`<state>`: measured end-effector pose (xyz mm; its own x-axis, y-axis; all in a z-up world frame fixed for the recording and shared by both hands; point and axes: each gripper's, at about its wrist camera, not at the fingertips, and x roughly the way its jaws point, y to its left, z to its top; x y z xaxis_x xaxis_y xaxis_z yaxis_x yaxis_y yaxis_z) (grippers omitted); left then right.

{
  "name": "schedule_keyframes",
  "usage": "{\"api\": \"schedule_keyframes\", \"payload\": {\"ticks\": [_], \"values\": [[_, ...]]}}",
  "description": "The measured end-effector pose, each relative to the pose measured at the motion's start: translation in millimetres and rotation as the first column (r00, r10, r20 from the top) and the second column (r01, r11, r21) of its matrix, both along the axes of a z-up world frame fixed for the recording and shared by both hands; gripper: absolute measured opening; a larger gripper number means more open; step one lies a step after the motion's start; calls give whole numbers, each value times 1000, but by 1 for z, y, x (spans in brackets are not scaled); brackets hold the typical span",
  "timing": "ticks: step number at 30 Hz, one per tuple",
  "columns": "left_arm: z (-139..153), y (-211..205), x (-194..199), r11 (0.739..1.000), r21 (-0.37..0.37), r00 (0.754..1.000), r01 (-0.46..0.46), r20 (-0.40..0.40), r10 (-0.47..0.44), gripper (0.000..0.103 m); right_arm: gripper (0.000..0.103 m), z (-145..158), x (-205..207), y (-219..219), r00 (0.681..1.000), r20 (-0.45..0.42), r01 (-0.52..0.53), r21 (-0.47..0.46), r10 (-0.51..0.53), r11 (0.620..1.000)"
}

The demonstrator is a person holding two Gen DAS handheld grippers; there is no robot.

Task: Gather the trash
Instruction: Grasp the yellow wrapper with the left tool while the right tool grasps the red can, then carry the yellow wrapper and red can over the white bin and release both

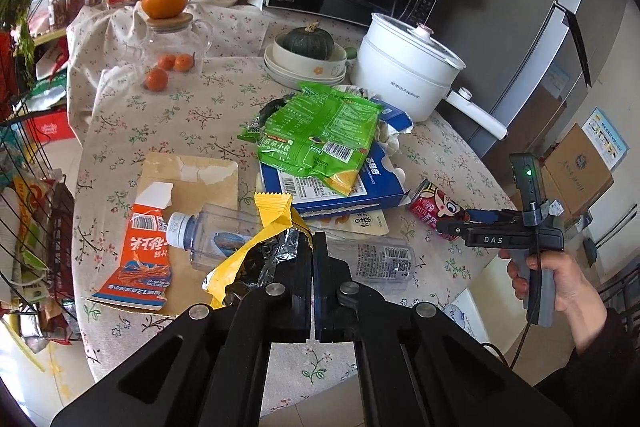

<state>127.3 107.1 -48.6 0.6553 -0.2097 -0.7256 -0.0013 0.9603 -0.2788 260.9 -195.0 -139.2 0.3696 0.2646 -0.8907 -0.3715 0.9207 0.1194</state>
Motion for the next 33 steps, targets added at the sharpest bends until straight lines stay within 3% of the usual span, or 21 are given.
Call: {"api": "schedule_keyframes", "payload": {"ticks": [4, 9, 18, 26, 33], "values": [[0, -1, 0, 1000, 0, 1000, -2, -6, 2, 0, 68, -6, 7, -3, 1000, -25, 7, 65, -6, 998], [4, -5, -2, 1000, -3, 1000, -2, -3, 1, 0, 67, -2, 5, -8, 999, -27, 21, 104, -19, 994], [17, -29, -9, 999, -28, 999, 39, 27, -39, 0, 63, 33, -26, -15, 999, 8, 37, 76, -38, 996], [26, -87, -12, 986, -52, 987, 156, 52, -154, 0, 61, 60, -68, -55, 995, 36, 91, 68, -93, 994], [25, -165, -13, 950, -71, 952, 303, 62, -299, 0, 61, 71, -108, -109, 981, 62, 180, 49, -183, 982]]}}
